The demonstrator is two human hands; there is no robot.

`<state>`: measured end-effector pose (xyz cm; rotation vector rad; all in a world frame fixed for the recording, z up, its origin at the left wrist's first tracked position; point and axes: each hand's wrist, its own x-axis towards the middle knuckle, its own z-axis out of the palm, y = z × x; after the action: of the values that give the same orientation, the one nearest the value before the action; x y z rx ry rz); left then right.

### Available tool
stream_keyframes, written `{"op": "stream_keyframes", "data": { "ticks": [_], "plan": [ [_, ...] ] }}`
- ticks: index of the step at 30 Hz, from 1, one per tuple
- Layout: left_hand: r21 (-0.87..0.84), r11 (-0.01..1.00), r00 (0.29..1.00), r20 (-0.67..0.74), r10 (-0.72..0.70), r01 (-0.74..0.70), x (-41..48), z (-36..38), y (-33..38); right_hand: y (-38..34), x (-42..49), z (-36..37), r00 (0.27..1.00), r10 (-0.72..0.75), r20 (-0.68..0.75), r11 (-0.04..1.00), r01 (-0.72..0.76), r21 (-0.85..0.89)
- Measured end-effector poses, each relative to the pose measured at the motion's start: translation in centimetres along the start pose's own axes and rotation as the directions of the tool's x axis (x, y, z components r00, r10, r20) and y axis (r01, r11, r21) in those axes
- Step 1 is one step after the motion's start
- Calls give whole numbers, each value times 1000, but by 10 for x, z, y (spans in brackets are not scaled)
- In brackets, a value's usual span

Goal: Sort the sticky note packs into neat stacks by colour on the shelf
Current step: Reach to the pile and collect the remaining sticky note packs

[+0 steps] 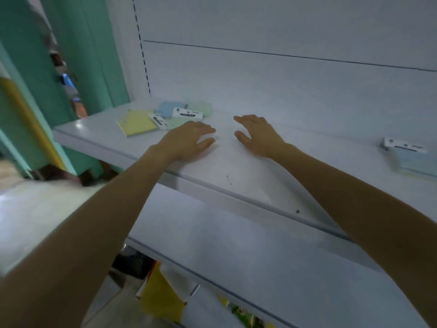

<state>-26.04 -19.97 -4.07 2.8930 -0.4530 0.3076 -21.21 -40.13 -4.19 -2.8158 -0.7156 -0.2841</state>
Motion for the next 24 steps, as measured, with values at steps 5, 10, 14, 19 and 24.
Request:
{"op": "stream_keyframes", "data": {
  "ticks": [5, 10, 14, 19, 24],
  "plan": [
    [32, 998, 998, -39, -58, 59, 29, -10, -68, -23, 60, 19, 1000, -3, 15, 997, 2, 71],
    [35, 990, 990, -35, -138, 140, 57, -18, -129, -39, 114, 30, 996, 46, 76, 967, -63, 245],
    [21, 977, 977, -25, -211, 211, 76, -17, -168, -56, 138, 38, 983, 56, 177, 938, -112, 327],
    [-76, 966, 968, 41, -246, 249, 99, -15, -190, -61, 149, 45, 974, 94, 206, 937, -157, 312],
    [-174, 941, 956, 85, -279, 290, 116, -14, -198, -65, 148, 43, 954, 161, 251, 908, -243, 341]
  ]
}}
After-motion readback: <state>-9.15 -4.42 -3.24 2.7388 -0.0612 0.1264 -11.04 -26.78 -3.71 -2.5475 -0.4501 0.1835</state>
